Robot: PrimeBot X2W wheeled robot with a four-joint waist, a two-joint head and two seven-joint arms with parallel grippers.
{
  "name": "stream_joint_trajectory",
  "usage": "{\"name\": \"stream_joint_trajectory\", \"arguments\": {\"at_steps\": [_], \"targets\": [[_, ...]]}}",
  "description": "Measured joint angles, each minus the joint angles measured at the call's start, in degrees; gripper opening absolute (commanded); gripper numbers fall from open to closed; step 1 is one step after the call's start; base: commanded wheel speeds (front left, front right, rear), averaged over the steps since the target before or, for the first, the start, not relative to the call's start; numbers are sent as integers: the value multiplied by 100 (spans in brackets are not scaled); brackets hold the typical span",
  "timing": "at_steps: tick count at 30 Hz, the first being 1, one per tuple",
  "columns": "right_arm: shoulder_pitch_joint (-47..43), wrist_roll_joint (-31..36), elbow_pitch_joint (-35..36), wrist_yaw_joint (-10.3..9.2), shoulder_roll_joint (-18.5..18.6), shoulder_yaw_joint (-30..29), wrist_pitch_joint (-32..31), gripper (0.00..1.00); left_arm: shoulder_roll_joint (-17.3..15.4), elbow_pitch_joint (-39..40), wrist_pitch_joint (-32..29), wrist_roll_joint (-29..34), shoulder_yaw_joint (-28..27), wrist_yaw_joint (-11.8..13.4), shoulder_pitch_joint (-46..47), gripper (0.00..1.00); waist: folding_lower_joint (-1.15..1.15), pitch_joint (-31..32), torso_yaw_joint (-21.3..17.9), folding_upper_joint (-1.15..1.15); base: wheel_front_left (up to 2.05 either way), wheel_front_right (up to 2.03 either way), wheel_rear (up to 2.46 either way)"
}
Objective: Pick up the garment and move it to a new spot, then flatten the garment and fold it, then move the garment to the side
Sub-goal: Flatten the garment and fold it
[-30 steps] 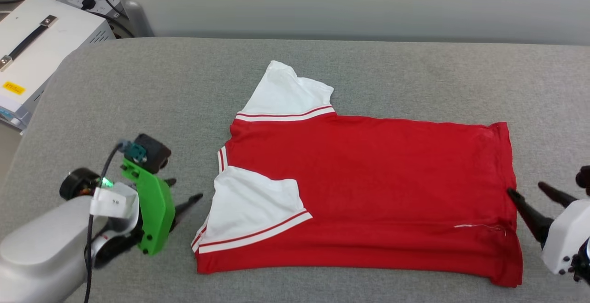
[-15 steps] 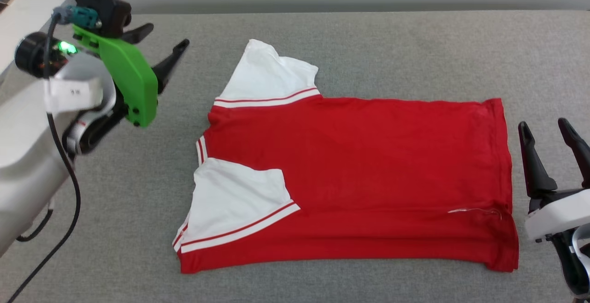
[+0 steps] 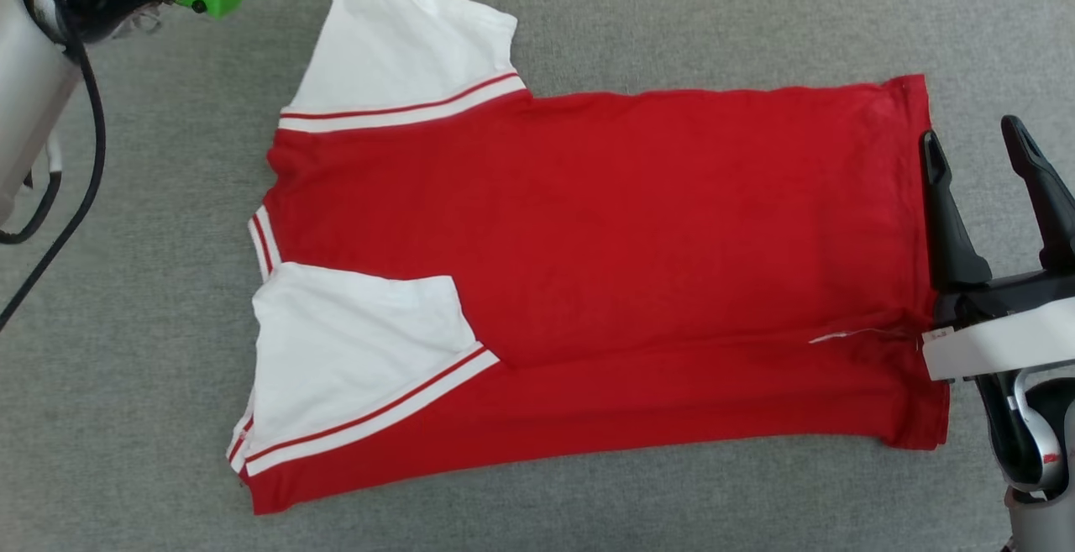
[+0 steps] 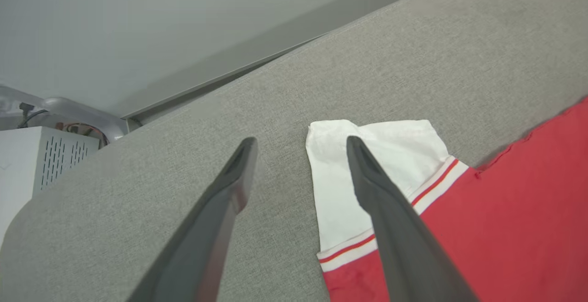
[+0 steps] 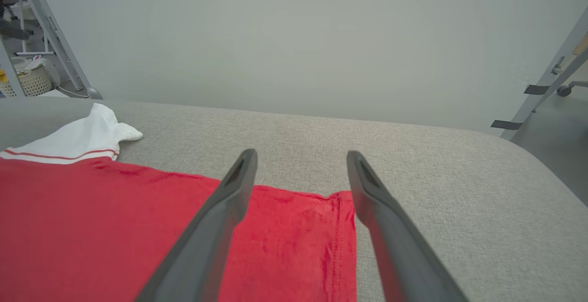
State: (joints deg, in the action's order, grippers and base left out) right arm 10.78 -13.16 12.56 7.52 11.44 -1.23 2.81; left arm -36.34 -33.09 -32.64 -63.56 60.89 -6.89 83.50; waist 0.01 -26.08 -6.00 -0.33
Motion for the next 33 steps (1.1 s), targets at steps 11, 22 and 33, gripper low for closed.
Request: {"name": "stream_joint_trajectory", "arguments": {"at_steps": [11,22,33], "targets": [[279,63,-54,0,-40,92,156,100,203,-560,-1056,-247,279,-19,436,100,0,-889,-443,0,0,0,0],[437,62,-167,0,-11,70,226,100,-16,-335,-1269,-172,726,-44,525,0,-1,-1201,-624,0,0,0,0],[1121,42,-158,0,818,18,-387,100,18,-157,-414,-155,1017,-44,265,0,-1,-837,-425,0,0,0,0]]}}
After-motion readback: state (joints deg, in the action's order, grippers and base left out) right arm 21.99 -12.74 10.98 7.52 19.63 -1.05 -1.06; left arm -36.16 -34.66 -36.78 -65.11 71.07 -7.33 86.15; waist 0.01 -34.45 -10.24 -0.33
